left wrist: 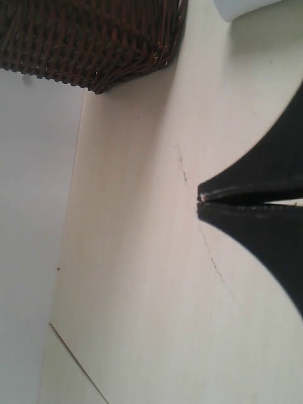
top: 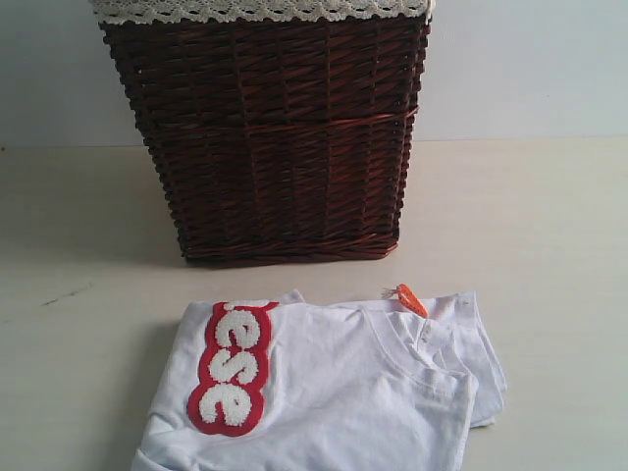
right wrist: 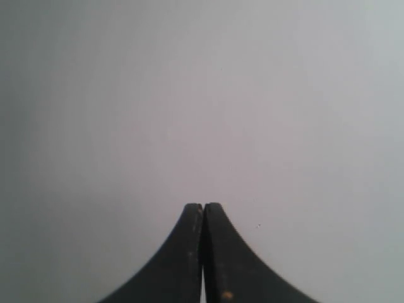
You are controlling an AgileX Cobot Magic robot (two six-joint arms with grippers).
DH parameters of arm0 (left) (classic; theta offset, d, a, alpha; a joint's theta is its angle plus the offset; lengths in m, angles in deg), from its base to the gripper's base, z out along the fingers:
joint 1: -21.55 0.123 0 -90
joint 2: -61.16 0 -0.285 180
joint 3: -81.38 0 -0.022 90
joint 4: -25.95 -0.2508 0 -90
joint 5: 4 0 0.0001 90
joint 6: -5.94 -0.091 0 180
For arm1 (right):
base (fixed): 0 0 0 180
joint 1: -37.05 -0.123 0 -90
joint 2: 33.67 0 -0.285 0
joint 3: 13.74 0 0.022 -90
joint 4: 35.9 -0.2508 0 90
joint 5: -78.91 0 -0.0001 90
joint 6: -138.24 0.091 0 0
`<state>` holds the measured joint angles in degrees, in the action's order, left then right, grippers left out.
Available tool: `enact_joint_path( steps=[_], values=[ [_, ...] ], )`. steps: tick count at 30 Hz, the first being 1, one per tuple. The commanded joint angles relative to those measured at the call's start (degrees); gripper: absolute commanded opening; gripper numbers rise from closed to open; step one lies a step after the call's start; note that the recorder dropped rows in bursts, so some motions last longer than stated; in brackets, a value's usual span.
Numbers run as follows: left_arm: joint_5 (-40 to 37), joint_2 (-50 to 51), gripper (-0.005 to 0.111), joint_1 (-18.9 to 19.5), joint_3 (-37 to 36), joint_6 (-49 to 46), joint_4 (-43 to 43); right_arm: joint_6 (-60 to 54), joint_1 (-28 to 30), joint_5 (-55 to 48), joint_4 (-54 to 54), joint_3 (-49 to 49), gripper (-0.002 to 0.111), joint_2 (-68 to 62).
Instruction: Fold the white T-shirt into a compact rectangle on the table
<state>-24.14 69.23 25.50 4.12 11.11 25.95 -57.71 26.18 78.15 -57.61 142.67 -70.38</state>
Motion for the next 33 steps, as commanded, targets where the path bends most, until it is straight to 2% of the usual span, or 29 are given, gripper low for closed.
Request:
enact_joint_path(
  steps=[1,20,27,29,33],
  values=[
    [0.0,-0.3,0.000,0.2,0.0,-0.2,0.0,-0.3,0.2,0.1,0.3,0.0,0.000,0.2],
    [0.0,-0.3,0.000,0.2,0.0,-0.2,0.0,-0.8,0.2,0.8,0.3,0.0,0.000,0.2],
    [0.0,-0.3,0.000,0.2,0.0,-0.2,0.0,-0.3,0.3,0.1,15.1,0.0,0.000,-0.5],
    [0.0,-0.3,0.000,0.2,0.0,-0.2,0.0,-0.3,1.2,0.8,16.3,-0.1,0.000,-0.9],
    [0.0,-0.3,0.000,0.2,0.0,-0.2,0.0,-0.4,9.0,2.5,16.8,-2.3,0.000,-1.1]
  ],
)
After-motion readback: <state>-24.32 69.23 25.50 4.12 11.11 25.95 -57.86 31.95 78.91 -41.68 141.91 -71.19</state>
